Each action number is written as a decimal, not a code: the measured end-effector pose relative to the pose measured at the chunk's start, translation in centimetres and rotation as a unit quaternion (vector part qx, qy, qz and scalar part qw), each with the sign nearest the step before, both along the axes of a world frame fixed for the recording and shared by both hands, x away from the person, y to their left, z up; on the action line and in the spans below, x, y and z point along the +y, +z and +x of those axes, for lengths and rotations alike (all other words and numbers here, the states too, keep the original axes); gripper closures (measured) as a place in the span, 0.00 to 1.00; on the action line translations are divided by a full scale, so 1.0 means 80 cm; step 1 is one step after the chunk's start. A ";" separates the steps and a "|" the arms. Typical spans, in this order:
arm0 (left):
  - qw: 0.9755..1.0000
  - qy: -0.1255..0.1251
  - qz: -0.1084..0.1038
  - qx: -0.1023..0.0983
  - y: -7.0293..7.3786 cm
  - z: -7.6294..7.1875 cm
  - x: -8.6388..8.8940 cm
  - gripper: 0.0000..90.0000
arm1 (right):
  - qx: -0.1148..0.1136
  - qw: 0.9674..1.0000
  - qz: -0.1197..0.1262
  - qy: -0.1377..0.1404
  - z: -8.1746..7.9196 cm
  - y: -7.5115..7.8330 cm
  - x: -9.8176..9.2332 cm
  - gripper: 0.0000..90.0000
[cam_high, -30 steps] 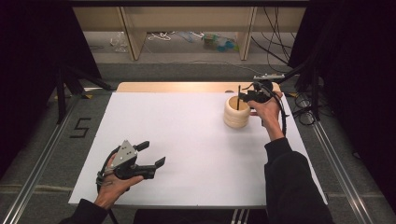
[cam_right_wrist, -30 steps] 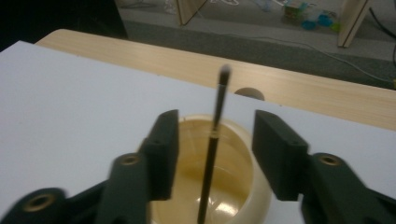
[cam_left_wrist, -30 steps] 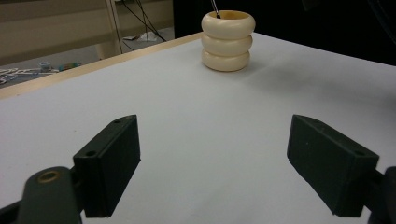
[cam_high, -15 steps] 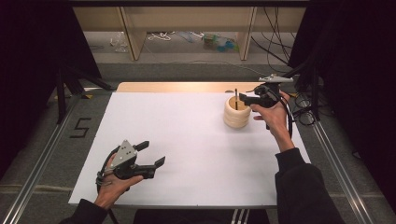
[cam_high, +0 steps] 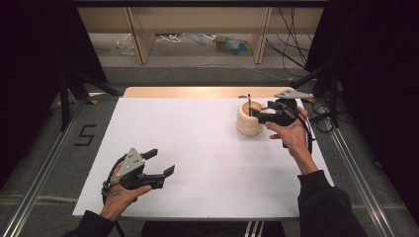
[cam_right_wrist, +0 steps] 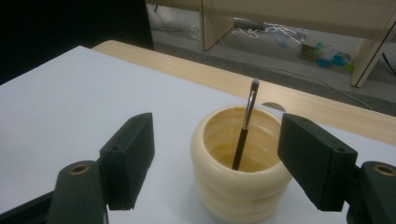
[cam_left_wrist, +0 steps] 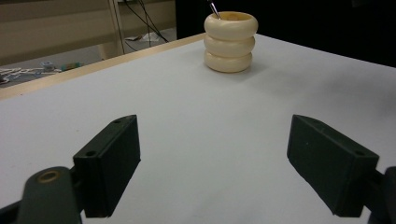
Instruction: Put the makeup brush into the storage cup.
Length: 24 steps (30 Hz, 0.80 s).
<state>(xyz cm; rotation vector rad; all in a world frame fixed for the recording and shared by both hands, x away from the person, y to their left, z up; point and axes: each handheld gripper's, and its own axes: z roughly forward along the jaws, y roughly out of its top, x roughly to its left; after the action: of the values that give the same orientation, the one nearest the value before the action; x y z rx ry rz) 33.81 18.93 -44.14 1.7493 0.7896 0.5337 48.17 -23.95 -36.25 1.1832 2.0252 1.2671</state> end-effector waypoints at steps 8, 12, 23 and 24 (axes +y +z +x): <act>1.000 -0.002 -0.004 -0.001 0.000 0.000 0.000 0.19 | 0.001 1.000 0.003 0.011 -0.015 -0.005 0.006 0.27; 1.000 0.001 -0.004 0.003 0.000 -0.001 -0.001 0.19 | -0.005 1.000 0.006 0.017 -0.023 -0.005 0.009 0.21; 1.000 0.001 -0.003 0.001 0.001 0.000 0.000 0.19 | -0.013 0.999 0.018 0.031 -0.040 -0.010 0.012 0.19; 1.000 -0.001 -0.007 0.000 0.000 0.000 0.000 0.19 | -0.018 0.999 0.017 0.034 -0.044 -0.010 0.012 0.18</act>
<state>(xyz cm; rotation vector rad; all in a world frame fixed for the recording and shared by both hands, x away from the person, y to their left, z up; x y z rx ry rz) 33.82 18.93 -44.13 1.7376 0.7889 0.5250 44.68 -22.99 -37.07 1.1052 2.0417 1.3503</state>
